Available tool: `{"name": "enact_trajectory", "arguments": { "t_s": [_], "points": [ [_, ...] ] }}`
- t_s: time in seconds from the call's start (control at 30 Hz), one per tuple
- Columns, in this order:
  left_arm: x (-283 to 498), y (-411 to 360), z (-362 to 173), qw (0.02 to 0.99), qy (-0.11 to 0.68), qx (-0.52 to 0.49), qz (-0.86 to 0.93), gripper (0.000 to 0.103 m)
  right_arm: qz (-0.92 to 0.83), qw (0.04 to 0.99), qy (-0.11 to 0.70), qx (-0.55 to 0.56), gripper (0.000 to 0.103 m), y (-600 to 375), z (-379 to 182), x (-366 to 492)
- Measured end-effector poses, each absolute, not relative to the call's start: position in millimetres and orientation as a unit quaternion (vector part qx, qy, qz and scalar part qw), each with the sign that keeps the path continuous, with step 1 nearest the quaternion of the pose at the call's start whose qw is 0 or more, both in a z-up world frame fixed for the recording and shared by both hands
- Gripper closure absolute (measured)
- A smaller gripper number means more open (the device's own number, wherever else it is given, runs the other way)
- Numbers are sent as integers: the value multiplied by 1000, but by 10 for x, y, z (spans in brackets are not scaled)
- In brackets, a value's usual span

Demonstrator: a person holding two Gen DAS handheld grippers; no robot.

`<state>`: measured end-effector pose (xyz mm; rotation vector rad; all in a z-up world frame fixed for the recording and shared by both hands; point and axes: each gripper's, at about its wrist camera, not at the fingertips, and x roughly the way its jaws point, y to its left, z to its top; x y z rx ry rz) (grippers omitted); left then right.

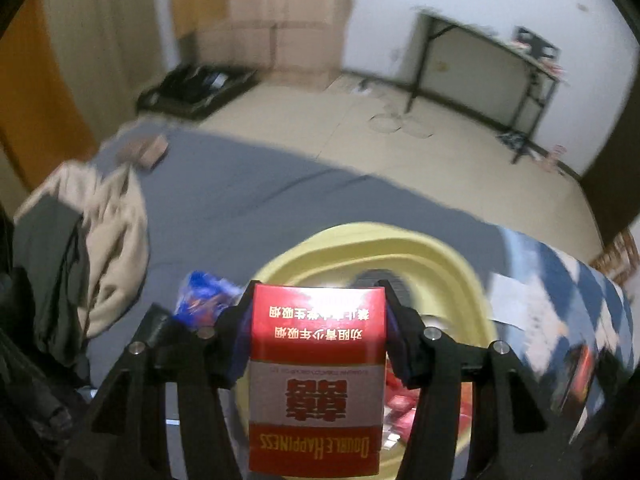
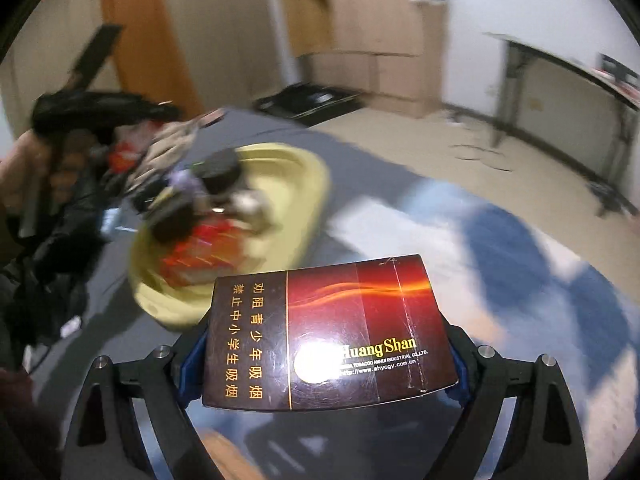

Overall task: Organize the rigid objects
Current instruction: 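Carry both boxes over the yellow tray and open both tools to drop them, then withdraw both tools from the yellow tray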

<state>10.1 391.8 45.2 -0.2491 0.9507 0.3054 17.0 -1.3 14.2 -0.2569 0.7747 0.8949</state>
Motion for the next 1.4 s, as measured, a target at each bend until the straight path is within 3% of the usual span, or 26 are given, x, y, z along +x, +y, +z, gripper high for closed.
{"name": "enact_trajectory", "arguments": {
  "t_s": [0.27,0.5,0.57,0.7,0.77,0.97,1.1,1.2,1.4],
  "points": [
    [358,4078,-123,849,498,-143,101,46,420,793,406,-172,12,1315,-17,199],
    [309,4020,-76,862,476,-152,82,44,398,791,406,-226,12,1822,-236,283],
    [274,4001,-61,865,473,-147,81,23,399,791,406,-225,11,1919,-289,290],
    [74,3910,137,878,446,-166,57,12,416,786,418,-186,4,1977,-330,331],
    [-119,3814,309,888,428,-159,49,0,423,790,409,-173,0,1901,-254,287],
    [-957,3356,448,906,398,-131,59,0,428,820,352,-144,0,1397,6,84],
    [-1529,3059,-19,894,418,-138,81,0,440,829,317,-137,0,833,-44,-208],
    [-1790,2802,-526,883,445,-113,102,0,443,816,341,-145,0,567,-303,-391],
    [-1614,2697,-957,873,450,-121,144,0,417,813,354,-200,0,632,-753,-443]
  ]
}}
